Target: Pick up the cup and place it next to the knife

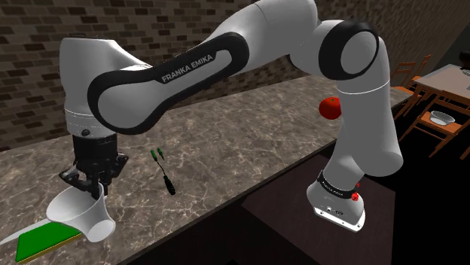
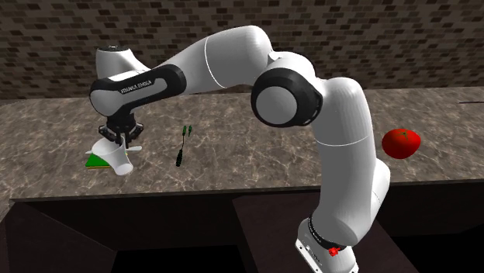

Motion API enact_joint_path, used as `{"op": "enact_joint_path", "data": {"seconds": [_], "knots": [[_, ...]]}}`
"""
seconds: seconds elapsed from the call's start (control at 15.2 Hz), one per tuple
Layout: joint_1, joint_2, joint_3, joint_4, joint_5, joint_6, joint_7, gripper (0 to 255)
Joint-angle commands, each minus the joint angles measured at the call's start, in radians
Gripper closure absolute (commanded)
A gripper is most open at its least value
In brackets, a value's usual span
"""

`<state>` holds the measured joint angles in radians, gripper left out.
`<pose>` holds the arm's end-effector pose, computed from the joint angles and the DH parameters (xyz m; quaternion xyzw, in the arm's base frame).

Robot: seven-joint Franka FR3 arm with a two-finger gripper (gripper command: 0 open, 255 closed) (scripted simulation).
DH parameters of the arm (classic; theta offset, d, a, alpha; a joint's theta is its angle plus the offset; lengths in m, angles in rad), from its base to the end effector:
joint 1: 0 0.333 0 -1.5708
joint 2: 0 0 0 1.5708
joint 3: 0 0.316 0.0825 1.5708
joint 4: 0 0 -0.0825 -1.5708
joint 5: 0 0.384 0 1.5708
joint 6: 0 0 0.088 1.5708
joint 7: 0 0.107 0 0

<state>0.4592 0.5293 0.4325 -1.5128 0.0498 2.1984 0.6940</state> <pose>0.4853 0.5208 0.3994 -0.9860 -0.0483 0.0186 0.1587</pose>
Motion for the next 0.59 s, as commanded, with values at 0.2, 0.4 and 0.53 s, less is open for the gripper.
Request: {"op": "enact_joint_path", "data": {"seconds": [0.2,0.4,0.53], "knots": [[0.0,0.012,-0.002,-0.024,-0.002,0.035,-0.005,255],[0.0,0.012,-0.002,-0.023,-0.002,0.035,-0.005,255],[0.0,0.012,-0.002,-0.023,-0.002,0.035,-0.005,255]]}}
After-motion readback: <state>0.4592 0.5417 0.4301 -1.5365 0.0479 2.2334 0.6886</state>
